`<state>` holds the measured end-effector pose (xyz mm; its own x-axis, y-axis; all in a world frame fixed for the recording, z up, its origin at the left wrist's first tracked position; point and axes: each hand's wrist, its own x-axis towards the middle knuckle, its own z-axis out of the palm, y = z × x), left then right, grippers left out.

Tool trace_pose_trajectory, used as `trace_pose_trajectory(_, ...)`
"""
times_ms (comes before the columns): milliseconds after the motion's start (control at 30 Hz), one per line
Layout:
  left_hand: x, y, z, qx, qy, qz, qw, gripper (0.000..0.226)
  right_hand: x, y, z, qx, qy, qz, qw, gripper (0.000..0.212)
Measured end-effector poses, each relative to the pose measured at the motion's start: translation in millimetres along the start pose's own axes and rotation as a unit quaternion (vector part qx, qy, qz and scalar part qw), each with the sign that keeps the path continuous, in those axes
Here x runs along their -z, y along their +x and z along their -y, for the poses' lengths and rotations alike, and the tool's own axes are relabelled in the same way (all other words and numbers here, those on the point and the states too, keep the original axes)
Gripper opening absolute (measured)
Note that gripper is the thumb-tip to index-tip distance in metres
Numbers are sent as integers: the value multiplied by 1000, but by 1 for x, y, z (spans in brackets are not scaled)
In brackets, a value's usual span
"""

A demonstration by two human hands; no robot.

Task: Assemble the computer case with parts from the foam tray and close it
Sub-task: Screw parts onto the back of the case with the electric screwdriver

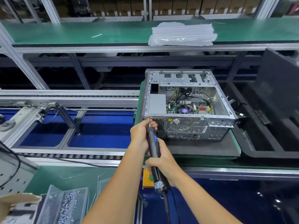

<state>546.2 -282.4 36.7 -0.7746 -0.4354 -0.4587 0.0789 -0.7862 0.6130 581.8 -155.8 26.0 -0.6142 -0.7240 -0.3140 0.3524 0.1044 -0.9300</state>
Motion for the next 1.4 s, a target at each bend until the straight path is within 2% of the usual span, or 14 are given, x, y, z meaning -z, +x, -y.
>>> trace_pose_trajectory(233, 1, 0, -5, 1, 26, -28, 999, 6, -11, 1, 3, 0, 13, -22, 1000, 67)
trace_pose_trajectory(300, 1, -1, -13, -50, 124, -104, 986, 7, -14, 0, 5, -2, 22, -30, 999, 65)
trace_pose_trajectory(333, 1, 1, -20, -108, 199, -161, 961, 10, -15, -1, 6, -3, 25, -35, 999, 64)
trace_pose_trajectory(400, 0, 6, -44, -245, 328, -231, 883, 15, -18, -2, 8, -4, 27, -45, 999, 60)
trace_pose_trajectory(433, -5, 9, -58, -300, 388, -223, 842, 15, -19, -2, 9, -5, 30, -50, 998, 59)
trace_pose_trajectory(500, -24, 24, -81, -344, 528, -134, 765, 25, -22, -2, 11, -11, 40, -56, 998, 60)
trace_pose_trajectory(567, -46, 47, -90, -342, 668, -12, 661, 40, -24, -1, 12, -15, 43, -63, 997, 62)
trace_pose_trajectory(667, -65, 77, -81, -301, 802, 103, 506, 46, -28, 1, 12, -21, 45, -73, 996, 63)
trace_pose_trajectory(733, -63, 91, -72, -268, 849, 132, 436, 45, -30, 3, 14, -29, 53, -77, 995, 63)
trace_pose_trajectory(767, -60, 95, -68, -256, 862, 135, 416, 43, -30, 4, 14, -33, 59, -75, 995, 64)
trace_pose_trajectory(833, -50, 98, -59, -262, 866, 130, 405, 42, -32, 4, 16, -41, 65, -73, 994, 67)
trace_pose_trajectory(933, -44, 99, -53, -285, 850, 112, 428, 47, -32, 3, 19, -49, 61, -78, 994, 68)
trace_pose_trajectory(1133, -44, 101, -53, -309, 819, 124, 467, 45, -28, 0, 24, -55, 44, -79, 994, 62)
trace_pose_trajectory(1400, -42, 101, -51, -311, 799, 124, 500, 43, -28, 1, 23, -38, 11, -87, 995, 61)
